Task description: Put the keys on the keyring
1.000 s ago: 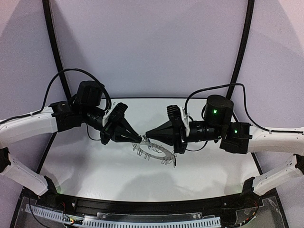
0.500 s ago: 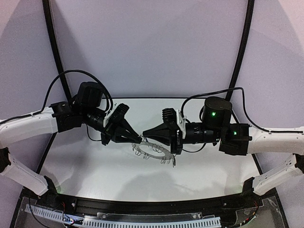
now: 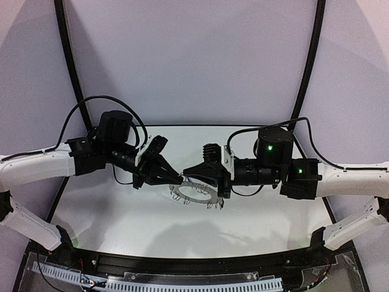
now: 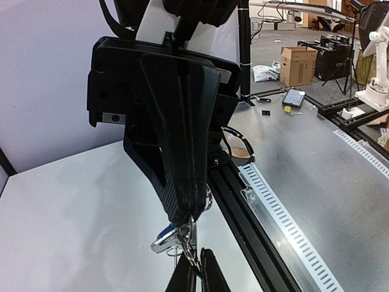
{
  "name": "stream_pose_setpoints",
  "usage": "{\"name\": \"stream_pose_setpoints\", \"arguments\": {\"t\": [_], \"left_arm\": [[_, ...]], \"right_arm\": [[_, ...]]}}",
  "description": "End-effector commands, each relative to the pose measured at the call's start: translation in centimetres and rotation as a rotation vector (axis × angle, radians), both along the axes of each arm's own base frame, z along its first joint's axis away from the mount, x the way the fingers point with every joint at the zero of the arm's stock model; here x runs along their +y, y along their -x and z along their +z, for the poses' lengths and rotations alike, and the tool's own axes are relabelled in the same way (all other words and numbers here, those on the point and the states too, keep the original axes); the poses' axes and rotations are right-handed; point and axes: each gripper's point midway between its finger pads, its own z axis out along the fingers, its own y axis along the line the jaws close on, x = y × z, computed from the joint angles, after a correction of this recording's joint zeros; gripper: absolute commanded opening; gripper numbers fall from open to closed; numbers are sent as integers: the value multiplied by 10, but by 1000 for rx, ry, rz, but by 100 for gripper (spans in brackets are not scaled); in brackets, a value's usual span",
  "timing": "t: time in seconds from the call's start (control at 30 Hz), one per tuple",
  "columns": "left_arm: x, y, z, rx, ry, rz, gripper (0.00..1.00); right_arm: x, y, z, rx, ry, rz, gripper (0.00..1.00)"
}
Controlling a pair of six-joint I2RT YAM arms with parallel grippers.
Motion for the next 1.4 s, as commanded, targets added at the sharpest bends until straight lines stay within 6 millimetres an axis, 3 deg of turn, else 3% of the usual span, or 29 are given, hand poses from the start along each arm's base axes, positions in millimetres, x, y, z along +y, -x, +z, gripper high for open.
{"name": "stream_pose_setpoints", "arguments": {"t": [0.0,0.33,0.6,0.7,0.93,1.17,1.37], "left_arm": [[7,13,55,-111,191,-36,1],[8,15,69,-122,253,-38,1],[9,23,68,-116,259,-94,1],[13,27,67,-132,272,-103,1],[19,35,73,-141,300,-133,1],[17,38,69,-83,260,-183,1],[12,37,57,31,174,-208,1]], "right_arm": [[-1,-8,-45,24,150,-54,0],[-2,2,-65,42,218,2,0],[-2,-12,-41,66,99,-80,0],[-10,-14,-37,166,57,-56,0],[-18,-10,-48,262,53,0,0],[-9,-12,-10,170,-97,35,0],[-11,-18,22,-36,-154,9,0]]}}
